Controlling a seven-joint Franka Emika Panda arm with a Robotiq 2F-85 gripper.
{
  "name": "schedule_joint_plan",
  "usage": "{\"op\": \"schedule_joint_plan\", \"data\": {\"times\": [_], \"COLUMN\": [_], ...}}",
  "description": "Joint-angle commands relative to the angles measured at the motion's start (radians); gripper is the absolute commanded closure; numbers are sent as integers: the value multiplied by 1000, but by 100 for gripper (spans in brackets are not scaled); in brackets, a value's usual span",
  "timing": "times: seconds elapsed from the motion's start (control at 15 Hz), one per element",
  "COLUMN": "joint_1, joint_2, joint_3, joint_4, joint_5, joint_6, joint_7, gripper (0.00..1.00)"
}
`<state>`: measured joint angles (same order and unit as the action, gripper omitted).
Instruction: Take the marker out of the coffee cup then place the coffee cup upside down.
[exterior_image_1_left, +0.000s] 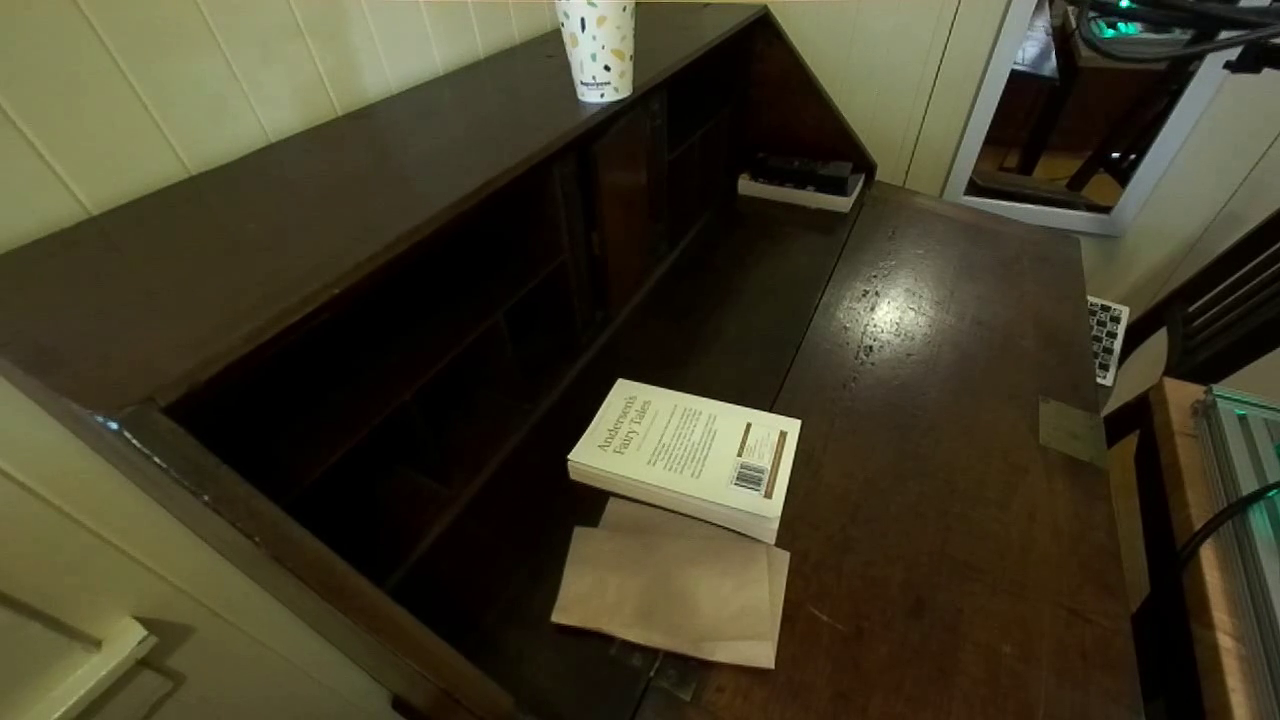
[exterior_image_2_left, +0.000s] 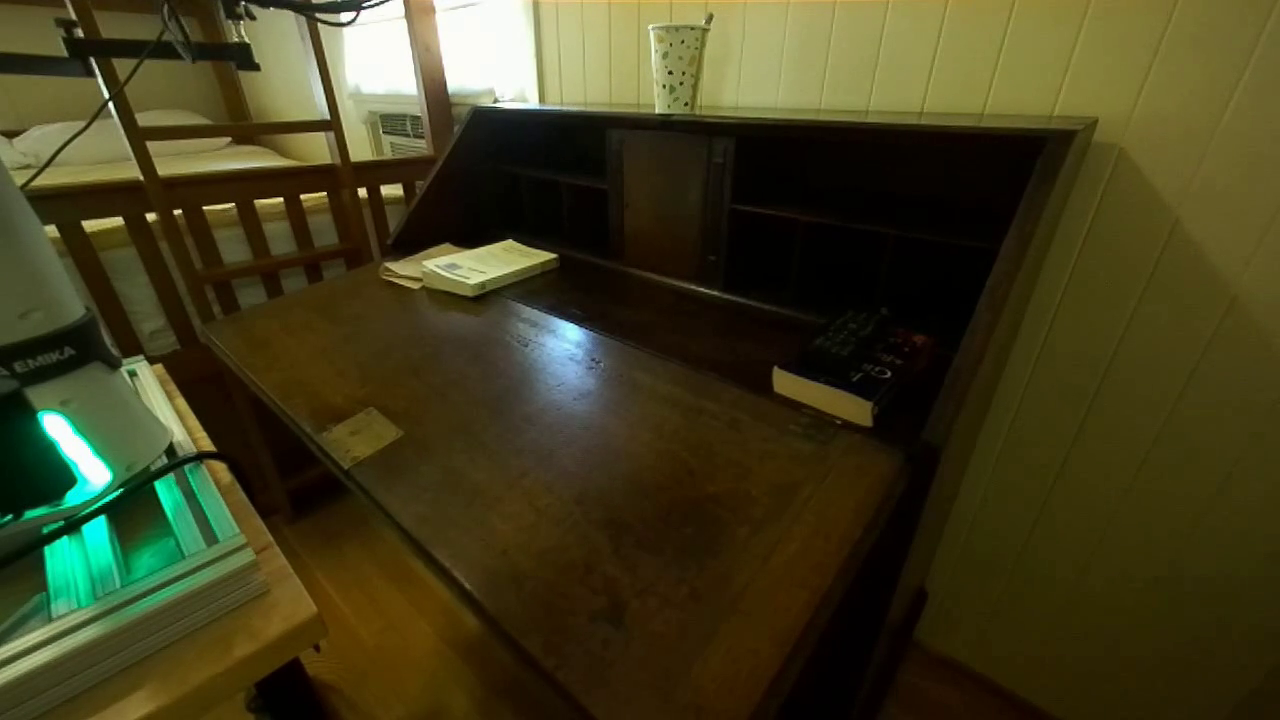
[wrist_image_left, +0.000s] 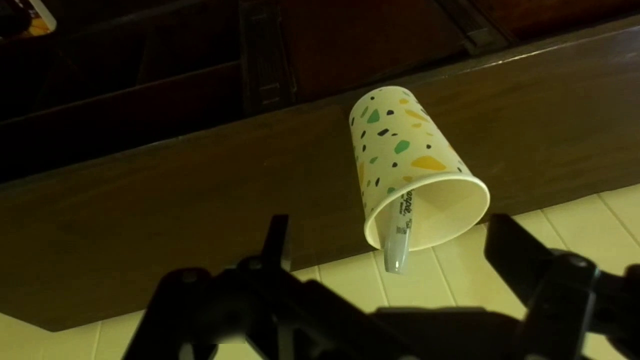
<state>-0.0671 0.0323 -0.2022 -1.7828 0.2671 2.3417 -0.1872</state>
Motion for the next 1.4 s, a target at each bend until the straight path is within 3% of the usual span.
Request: {"op": "schedule_joint_plan", "data": {"times": [0.0,1.0,1.2,1.33], "joint_1": [-25,-21,-22,-23], "joint_2": [98,341,361,372], "joint_3": [39,79,82,83], "joint_4": [121,398,426,442], "joint_5": [-13,-162,-173,-178], "joint_6": [-13,-7,-9,-12], "joint_7": [32,200,215,220], "gripper": [0,3,19,42]}}
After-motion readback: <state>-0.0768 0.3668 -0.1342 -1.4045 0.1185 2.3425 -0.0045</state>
